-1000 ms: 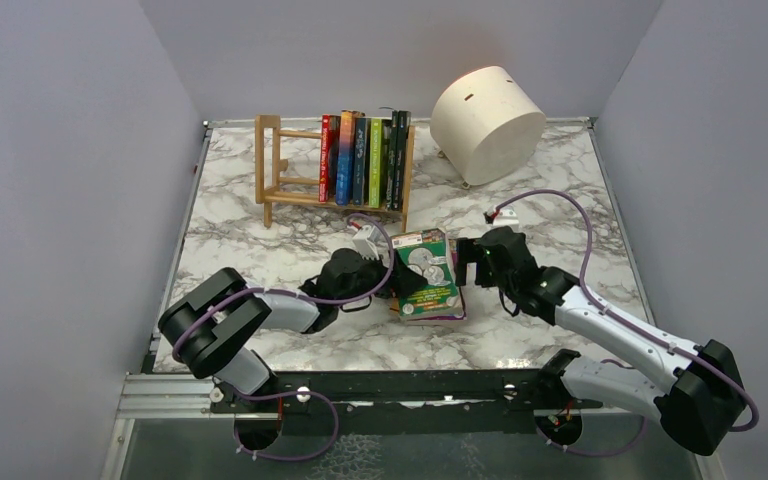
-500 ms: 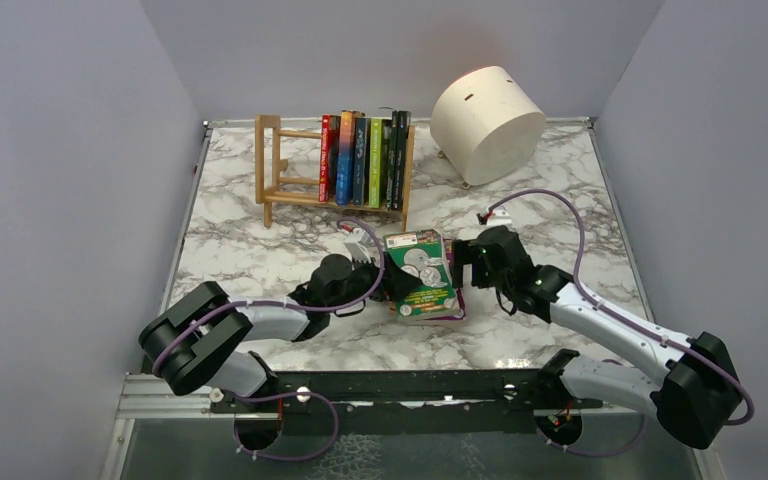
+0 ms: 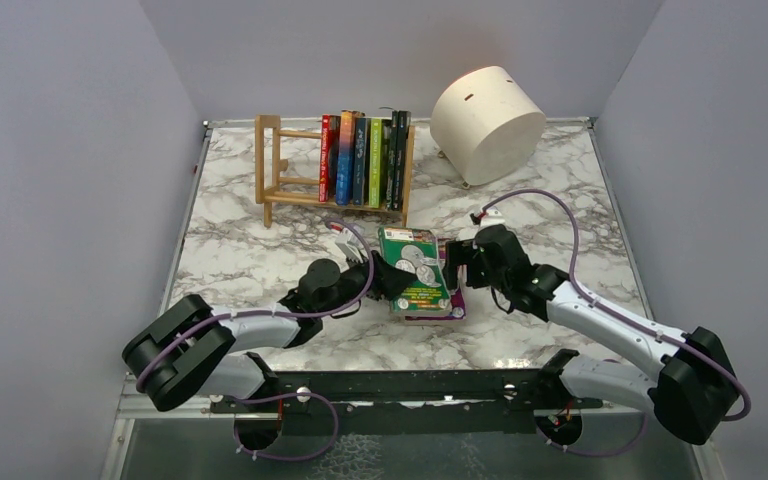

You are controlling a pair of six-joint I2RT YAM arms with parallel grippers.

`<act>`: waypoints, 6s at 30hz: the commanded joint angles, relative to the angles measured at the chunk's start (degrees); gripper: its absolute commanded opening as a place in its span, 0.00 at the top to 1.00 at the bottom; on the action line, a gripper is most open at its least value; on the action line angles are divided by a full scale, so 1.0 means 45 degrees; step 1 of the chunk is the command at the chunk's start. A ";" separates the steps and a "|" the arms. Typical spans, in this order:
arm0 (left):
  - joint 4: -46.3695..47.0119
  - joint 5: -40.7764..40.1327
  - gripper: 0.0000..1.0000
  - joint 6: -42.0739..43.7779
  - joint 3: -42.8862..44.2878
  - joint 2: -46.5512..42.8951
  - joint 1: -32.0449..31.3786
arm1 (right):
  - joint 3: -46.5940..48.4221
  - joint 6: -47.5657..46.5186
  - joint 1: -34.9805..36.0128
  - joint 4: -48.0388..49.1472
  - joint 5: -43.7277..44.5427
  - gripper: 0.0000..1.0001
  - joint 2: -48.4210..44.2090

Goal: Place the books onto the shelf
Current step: Pick up the book from the center of the board, then place the book on the shelf, then pick up the book from the center of the board.

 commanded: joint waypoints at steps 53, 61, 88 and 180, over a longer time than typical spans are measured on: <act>-0.4692 -1.0996 1.00 1.4338 0.6428 -0.4863 0.0908 | -0.0471 -0.0278 0.0258 0.0483 0.0034 0.04 -0.2273; -0.4456 -0.7278 1.00 1.2440 0.7558 -0.2594 0.5746 | -0.0547 -0.0324 0.0256 0.0496 -0.0049 0.04 -0.2302; -0.2910 -0.2544 1.00 1.0231 0.8586 0.3262 0.8374 | -0.0459 -0.0285 0.0259 0.0704 0.0150 0.04 -0.1166; -0.8062 -0.1212 0.30 0.4356 0.2805 -0.4085 0.3610 | 0.0392 0.2520 0.0181 -0.3124 0.4257 0.00 -0.0974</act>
